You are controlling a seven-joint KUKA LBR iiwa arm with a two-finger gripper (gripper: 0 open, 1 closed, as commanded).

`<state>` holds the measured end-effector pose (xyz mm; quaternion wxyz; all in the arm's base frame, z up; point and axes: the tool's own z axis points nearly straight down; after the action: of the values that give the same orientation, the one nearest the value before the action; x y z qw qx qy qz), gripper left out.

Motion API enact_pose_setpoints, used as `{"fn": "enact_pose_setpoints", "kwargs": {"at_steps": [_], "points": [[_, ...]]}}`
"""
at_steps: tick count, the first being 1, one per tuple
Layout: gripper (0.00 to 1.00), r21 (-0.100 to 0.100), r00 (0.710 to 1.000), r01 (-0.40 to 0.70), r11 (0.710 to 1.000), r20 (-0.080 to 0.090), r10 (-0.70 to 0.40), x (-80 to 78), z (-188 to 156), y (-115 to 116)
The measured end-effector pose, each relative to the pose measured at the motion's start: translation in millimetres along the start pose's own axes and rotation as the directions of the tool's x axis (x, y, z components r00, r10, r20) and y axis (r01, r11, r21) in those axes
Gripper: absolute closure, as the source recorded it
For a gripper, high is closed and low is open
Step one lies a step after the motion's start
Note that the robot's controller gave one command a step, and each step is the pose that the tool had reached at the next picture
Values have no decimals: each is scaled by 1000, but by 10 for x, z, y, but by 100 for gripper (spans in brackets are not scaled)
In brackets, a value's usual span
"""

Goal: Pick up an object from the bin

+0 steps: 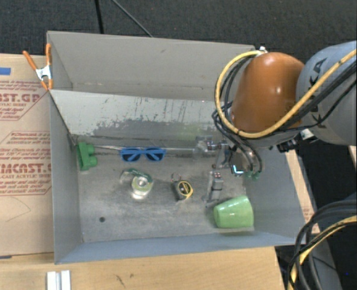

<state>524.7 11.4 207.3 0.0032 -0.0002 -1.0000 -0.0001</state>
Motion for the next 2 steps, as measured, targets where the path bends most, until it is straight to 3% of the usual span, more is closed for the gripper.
{"fn": "enact_pose_setpoints", "kwargs": {"at_steps": [1,2], "points": [[0,0,991,133,991,-2,-133,179,1332,-670],[0,6,972,235,972,11,-235,346,1308,-1481]]}}
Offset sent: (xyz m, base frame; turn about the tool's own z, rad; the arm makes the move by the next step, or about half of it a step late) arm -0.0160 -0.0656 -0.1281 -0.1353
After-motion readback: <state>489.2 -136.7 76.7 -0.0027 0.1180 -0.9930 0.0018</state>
